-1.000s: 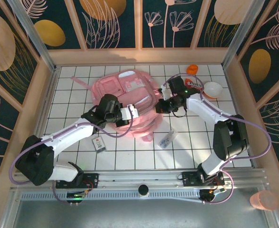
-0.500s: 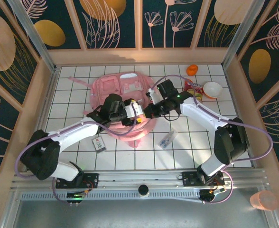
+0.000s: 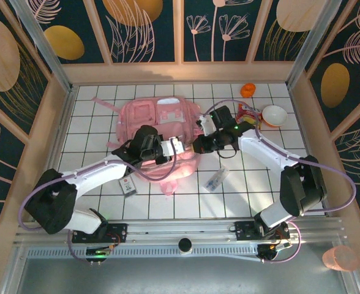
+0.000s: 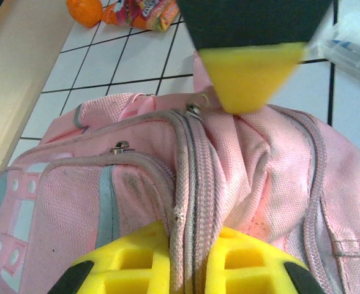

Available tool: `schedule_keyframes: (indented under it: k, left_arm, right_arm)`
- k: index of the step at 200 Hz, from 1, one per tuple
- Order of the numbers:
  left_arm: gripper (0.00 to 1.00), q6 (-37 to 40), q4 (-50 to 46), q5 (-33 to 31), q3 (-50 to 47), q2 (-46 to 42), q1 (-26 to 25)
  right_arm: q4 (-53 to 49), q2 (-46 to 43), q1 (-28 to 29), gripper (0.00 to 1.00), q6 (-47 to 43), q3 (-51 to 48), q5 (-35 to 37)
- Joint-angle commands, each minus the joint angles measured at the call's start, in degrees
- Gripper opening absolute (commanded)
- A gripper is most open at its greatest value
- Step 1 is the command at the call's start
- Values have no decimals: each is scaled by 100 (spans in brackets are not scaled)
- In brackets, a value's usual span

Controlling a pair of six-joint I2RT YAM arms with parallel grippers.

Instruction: Pack the student bag

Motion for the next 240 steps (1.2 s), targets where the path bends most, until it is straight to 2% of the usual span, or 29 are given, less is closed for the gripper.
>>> schedule_keyframes:
  k: [1,46,85,114,147,160,163,173,177,182,197,221,240]
  left_arm:
    - [0,239,-391,316,-117,-414,36]
    - [0,437,-624,1024,-55,-627,36]
    - [0,650,-744,1592,-47,-840,38]
    - [0,752,-736,1570,-113,-877,35]
    - [0,599,-255,1042,-213,-719,102]
    - [0,425,-87,1026,-144,-588,177]
    - [7,385,-80,1047,-116,-547,179]
    - [47,293,-251,1211,87,-447,182]
    - [57,223,-326,1278,166,-418,185]
    - [64,102,-378,1332,250,-397,183]
    - [72,-128,-464,1322,339,-480,200]
    - [73,-323,-587,1269,175,-784,552]
    - [74,22,-1176,1189,161,-752,846]
  right_arm:
    - [366,7,-389,0,187,-113,1208]
    - [973,261,-664,0,139,-53,1489]
    - [1546,948,-1100,0,43,213,1436]
    - [2020,1169,-1161,0,-206,334,1099]
    - [2151,912,-1161,0,-254,176,913]
    - [2162,657,-1166,10,-191,0,927]
    - [2162,599,-1174,14,-174,-41,922]
    - [2063,386,-1174,27,-132,-144,907]
    - [2030,286,-1171,32,-107,-187,908]
    - [1979,158,-1168,37,-89,-245,921]
    - [1893,-288,-1166,46,-44,-451,995]
    - [2074,-1078,-1141,50,-102,-899,954]
    - [2481,-1633,-1089,52,-347,-1320,812]
